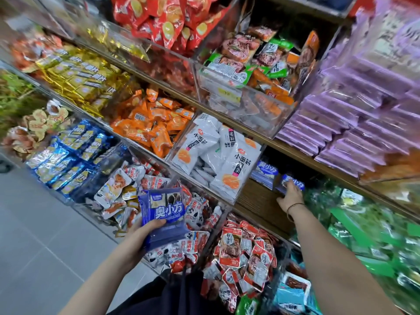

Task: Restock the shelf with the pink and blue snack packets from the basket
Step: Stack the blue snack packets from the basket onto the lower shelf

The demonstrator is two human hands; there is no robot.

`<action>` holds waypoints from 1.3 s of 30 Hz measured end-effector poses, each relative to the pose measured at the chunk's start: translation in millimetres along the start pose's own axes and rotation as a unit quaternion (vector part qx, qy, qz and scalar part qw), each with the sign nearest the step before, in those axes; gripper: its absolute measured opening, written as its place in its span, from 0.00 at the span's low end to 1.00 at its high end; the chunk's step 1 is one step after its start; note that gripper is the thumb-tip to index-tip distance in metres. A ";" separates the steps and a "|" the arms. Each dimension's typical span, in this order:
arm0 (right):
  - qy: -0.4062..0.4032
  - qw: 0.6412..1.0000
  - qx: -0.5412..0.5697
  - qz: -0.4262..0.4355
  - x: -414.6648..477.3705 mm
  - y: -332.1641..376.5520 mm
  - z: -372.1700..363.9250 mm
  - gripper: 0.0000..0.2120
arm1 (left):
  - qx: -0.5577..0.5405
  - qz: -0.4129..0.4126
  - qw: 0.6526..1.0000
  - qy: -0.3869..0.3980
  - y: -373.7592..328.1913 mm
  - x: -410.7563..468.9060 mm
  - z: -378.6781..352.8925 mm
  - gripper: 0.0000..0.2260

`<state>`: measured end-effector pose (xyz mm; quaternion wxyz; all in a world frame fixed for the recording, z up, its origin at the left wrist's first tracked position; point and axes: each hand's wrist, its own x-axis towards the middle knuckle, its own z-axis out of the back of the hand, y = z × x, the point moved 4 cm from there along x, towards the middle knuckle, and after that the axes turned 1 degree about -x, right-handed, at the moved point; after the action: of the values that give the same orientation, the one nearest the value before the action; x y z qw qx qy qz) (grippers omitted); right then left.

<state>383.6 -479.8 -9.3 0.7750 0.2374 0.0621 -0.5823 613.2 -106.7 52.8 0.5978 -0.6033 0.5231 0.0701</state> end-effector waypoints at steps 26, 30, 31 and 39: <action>0.156 0.735 0.658 -0.049 -230.7 103.6 -52.7 0.06 | 0.126 0.000 0.986 0.112 15.8 -17.1 -43.1 0.21; 0.025 0.675 0.719 -0.161 -214.5 54.4 -53.4 0.04 | 0.119 0.003 0.988 0.095 14.5 -14.6 -37.1 0.21; -0.006 0.679 0.709 -0.188 -208.7 41.1 -53.9 0.05 | 0.110 0.007 0.990 0.090 14.6 -14.2 -34.9 0.20; -0.056 0.733 0.634 -0.239 -136.3 12.3 -52.5 0.10 | 0.051 0.016 0.997 0.056 15.6 -14.0 -16.8 0.15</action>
<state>361.7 -335.1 -1.1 0.2822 0.6180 -0.3101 -0.6650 586.7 -108.3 57.2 0.5964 -0.5666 0.5682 0.0191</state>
